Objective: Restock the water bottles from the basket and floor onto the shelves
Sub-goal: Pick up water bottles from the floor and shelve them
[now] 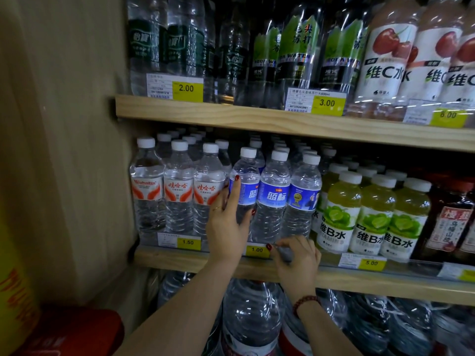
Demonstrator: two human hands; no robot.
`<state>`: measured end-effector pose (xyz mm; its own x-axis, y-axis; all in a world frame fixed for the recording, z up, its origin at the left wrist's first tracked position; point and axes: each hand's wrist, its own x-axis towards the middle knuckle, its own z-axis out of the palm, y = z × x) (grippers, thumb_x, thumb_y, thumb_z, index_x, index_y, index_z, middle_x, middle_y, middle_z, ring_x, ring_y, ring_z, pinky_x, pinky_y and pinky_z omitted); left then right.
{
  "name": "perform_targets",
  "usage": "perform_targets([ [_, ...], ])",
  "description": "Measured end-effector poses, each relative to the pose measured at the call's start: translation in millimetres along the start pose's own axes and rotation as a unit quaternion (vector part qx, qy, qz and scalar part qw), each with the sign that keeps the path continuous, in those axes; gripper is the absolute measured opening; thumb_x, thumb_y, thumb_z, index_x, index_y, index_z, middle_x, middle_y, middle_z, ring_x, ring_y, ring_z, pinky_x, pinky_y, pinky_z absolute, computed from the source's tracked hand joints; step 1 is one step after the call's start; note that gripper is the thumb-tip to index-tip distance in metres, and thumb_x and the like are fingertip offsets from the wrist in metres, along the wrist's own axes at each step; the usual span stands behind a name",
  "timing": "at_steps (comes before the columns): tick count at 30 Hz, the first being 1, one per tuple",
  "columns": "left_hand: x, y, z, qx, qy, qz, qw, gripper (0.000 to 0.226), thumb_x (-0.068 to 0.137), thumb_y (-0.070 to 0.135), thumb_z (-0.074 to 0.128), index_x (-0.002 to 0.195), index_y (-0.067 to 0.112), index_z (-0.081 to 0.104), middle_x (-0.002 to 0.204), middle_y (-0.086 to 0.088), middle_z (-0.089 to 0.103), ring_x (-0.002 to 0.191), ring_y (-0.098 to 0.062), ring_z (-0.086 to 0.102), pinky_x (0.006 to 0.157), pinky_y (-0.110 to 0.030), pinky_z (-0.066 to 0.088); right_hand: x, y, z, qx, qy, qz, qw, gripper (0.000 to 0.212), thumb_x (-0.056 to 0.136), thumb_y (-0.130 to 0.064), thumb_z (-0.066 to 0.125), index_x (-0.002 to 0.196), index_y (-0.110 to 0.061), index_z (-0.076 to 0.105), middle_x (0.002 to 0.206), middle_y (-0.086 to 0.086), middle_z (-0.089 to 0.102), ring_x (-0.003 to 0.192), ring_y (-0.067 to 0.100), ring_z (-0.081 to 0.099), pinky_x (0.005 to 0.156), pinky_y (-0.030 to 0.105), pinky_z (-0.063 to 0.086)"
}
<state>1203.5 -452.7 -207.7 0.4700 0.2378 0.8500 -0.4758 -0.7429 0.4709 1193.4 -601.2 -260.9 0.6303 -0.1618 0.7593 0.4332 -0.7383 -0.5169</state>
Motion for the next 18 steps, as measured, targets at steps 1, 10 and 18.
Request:
perform_targets([
  [1, -1.1, -0.2, 0.2, 0.011, 0.000, 0.001, 1.000, 0.077, 0.077, 0.019, 0.080, 0.144, 0.019, 0.042, 0.132, -0.016, 0.059, 0.111, -0.033, 0.063, 0.082, -0.041, 0.059, -0.1, -0.4, 0.0, -0.001, 0.001, -0.003, 1.000, 0.037, 0.067, -0.014, 0.083, 0.075, -0.034, 0.054, 0.078, -0.028, 0.043, 0.080, 0.000, 0.036, 0.077, 0.022, 0.021],
  [10, -2.7, -1.0, 3.7, 0.026, 0.011, -0.003, 1.000, 0.076, 0.079, 0.021, 0.079, 0.145, 0.020, 0.042, 0.135, -0.014, 0.053, 0.124, -0.035, 0.049, 0.083, -0.039, 0.057, -0.9, 4.7, 4.3, -0.017, 0.017, -0.013, 1.000, 0.027, 0.065, -0.014, 0.085, 0.075, -0.025, 0.063, 0.078, -0.015, 0.051, 0.080, 0.009, 0.044, 0.077, 0.023, 0.023],
  [18, -11.1, -1.9, 4.9, 0.028, 0.019, 0.000, 0.999, 0.075, 0.077, 0.018, 0.079, 0.141, 0.019, 0.040, 0.134, -0.017, 0.054, 0.120, -0.033, 0.056, 0.085, -0.037, 0.056, -0.8, 4.8, 4.5, -0.011, 0.025, -0.022, 0.999, 0.020, 0.068, -0.019, 0.082, 0.077, -0.025, 0.064, 0.079, -0.016, 0.049, 0.080, -0.002, 0.033, 0.075, 0.021, 0.020],
])
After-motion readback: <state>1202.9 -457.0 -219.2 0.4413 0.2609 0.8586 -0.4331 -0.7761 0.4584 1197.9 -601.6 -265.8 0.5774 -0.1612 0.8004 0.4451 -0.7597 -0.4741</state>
